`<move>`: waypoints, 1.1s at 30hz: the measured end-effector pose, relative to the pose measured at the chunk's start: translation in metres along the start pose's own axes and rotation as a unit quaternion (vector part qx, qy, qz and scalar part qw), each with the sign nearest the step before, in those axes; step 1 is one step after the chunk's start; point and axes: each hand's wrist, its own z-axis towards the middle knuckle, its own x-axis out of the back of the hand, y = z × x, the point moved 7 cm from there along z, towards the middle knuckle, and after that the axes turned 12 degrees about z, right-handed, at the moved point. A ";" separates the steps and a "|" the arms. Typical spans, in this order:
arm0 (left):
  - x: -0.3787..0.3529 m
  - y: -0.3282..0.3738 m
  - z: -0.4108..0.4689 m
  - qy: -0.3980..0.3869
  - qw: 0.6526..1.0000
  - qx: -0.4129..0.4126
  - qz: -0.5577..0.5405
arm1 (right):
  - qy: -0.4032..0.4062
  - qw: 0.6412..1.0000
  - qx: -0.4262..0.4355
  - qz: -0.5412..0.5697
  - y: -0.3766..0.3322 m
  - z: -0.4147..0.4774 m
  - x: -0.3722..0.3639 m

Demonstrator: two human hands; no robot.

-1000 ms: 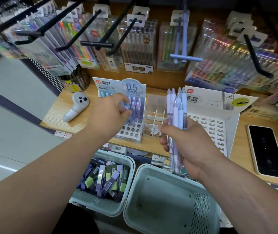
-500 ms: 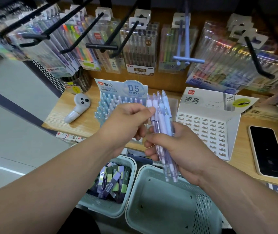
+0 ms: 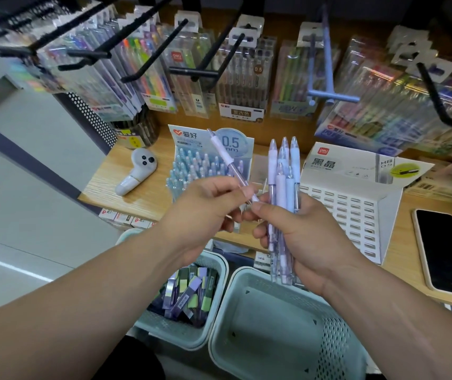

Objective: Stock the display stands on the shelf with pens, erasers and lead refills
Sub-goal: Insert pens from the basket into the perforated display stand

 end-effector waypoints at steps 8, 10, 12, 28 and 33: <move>0.032 0.007 -0.001 0.008 0.976 -0.010 0.218 | 0.072 0.997 0.002 0.035 -0.001 0.004 0.018; 0.040 0.006 -0.001 0.024 0.957 -0.012 0.289 | 0.077 0.996 0.004 0.043 -0.003 0.005 0.020; 0.047 0.008 0.000 0.057 0.945 -0.013 0.322 | 0.077 0.996 0.003 0.046 -0.004 0.006 0.020; 0.029 0.015 0.027 0.120 0.852 -0.130 0.492 | 0.061 0.997 0.003 0.040 -0.005 0.000 0.026; 0.016 0.013 0.036 0.069 0.828 -0.138 0.539 | 0.057 0.997 0.003 0.044 -0.007 0.001 0.030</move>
